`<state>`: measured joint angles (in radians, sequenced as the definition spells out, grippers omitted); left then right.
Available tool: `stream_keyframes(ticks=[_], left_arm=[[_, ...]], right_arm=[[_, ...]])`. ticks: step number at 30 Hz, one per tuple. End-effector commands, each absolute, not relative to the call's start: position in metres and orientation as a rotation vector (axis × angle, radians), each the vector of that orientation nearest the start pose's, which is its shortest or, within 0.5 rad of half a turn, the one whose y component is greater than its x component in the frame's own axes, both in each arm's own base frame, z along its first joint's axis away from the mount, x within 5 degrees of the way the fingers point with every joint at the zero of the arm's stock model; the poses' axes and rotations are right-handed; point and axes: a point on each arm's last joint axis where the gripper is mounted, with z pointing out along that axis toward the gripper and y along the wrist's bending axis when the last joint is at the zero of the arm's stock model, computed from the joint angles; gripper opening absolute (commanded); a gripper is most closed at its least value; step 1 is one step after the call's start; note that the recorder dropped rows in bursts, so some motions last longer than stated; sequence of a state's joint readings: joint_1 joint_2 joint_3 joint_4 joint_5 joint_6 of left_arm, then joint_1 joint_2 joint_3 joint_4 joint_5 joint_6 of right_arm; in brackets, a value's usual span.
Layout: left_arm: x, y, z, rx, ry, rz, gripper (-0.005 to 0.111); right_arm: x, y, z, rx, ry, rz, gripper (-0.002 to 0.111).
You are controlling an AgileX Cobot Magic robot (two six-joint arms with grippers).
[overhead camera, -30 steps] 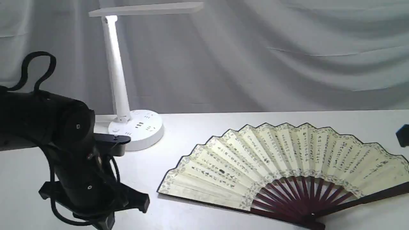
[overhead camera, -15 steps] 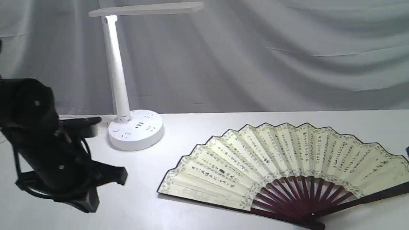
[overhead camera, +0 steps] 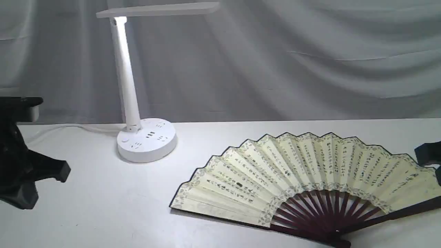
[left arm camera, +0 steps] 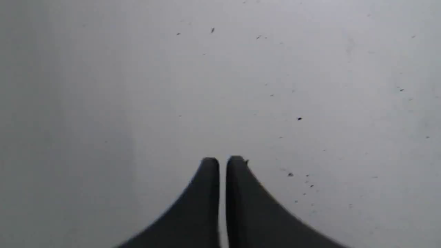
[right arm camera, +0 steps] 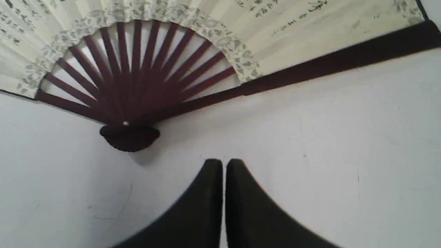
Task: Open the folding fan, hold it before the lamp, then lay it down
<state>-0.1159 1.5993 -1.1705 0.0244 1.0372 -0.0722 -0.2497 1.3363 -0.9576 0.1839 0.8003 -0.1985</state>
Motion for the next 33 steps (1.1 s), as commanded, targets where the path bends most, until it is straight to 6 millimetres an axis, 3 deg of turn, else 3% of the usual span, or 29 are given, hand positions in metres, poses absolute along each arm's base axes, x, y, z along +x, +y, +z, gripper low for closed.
stream_keyframes(ticks=[1, 11, 16, 24, 33], left_arm=[[0.304, -0.031, 0.257, 0.1, 2.94, 0.037, 0.0], [0.302, -0.038, 0.257, 0.172, 2.939, -0.084, 0.0], [0.302, -0.011, 0.256, 0.005, 2.962, -0.186, 0.0], [0.298, 0.007, 0.256, -0.057, 3.003, -0.027, 0.0], [0.284, 0.006, 0.279, -0.013, 2.866, -0.02, 0.0]], right_arm=[[0.26, -0.054, 0.257, 0.217, 2.723, 0.08, 0.002], [0.257, -0.056, 0.25, 0.171, 2.808, 0.046, 0.0], [0.259, -0.056, 0.251, 0.185, 2.789, 0.063, 0.0], [0.259, -0.055, 0.251, 0.157, 2.79, 0.064, 0.0], [0.256, -0.054, 0.25, 0.129, 2.818, 0.07, 0.0]])
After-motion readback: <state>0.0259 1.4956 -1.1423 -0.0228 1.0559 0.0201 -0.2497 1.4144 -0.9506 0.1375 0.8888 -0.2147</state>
